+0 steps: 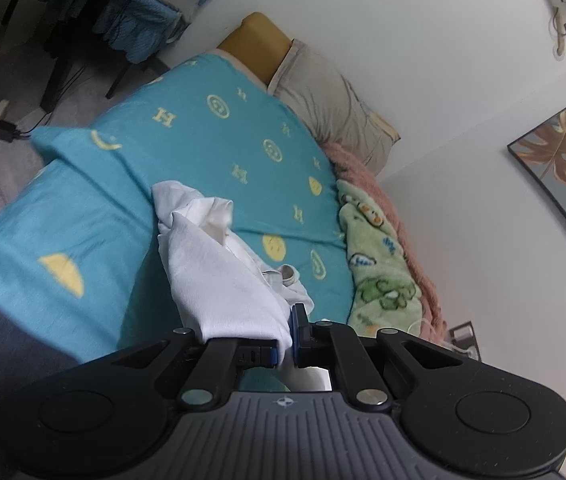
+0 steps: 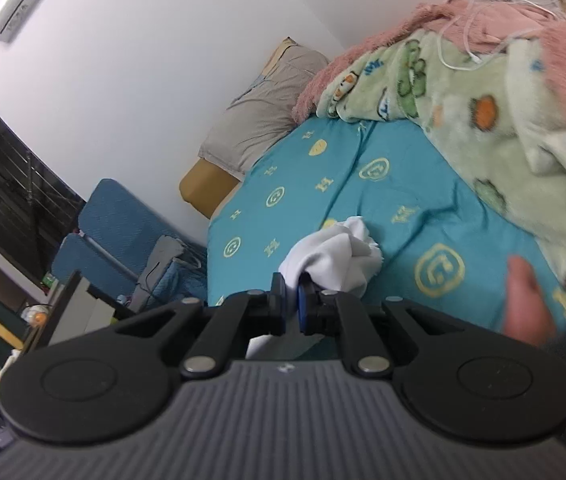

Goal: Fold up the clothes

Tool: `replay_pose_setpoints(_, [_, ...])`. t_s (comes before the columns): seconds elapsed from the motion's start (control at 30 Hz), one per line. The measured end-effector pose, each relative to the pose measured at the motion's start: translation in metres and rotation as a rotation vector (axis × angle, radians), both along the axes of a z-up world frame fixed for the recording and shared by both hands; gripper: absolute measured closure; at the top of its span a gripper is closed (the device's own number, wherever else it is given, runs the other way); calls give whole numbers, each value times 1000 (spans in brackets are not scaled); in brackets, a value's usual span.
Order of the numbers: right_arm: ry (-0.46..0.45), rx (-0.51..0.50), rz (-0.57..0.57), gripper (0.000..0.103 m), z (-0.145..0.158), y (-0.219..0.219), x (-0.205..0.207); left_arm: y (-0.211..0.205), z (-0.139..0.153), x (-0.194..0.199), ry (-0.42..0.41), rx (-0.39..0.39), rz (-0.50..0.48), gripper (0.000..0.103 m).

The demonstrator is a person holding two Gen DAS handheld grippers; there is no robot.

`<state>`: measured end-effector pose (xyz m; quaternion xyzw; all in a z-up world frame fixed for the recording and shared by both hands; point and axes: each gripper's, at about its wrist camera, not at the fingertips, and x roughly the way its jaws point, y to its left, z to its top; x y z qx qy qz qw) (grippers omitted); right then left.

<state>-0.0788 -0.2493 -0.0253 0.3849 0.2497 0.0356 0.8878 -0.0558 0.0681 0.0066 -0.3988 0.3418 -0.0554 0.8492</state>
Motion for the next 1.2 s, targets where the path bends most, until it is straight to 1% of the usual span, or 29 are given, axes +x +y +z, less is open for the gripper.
replay_pose_setpoints(0.07, [19,26,-2,94,-5,-1,-12,4,-6,-12,27,-16,4,96])
replay_pose_setpoints(0.13, [40,36,-1,94,-11,0,-15,8,-12,-16,59,-33,10,96])
replay_pose_setpoints(0.2, [66,38,-1,94,-15,0,-11,13,-19,-11,85,-43,15,96])
replay_pose_setpoints(0.27, [107,23,1,94,-16,2,2,13,-23,3,115,-36,13,96])
replay_pose_setpoints(0.4, [149,1,12,94,-16,5,43,12,-36,49,159,-15,16,95])
replay_pose_setpoints(0.63, [210,-10,18,93,-26,11,138,6,-51,142,214,30,26,95])
replay_pose_setpoints(0.8, [253,24,26,93,-46,6,197,1,-66,198,258,45,43,95])
replay_pose_setpoints(0.93, [257,36,51,92,-72,1,228,-3,-84,230,254,91,24,95])
replay_pose_setpoints(1.0, [273,74,56,92,-89,-3,239,-4,-97,241,261,105,25,95])
replay_pose_setpoints(1.07, [285,110,60,92,-103,-6,245,-5,-108,249,266,122,2,95])
replay_pose_setpoints(1.2, [323,86,93,91,-108,-6,255,-6,-122,257,222,182,-65,95])
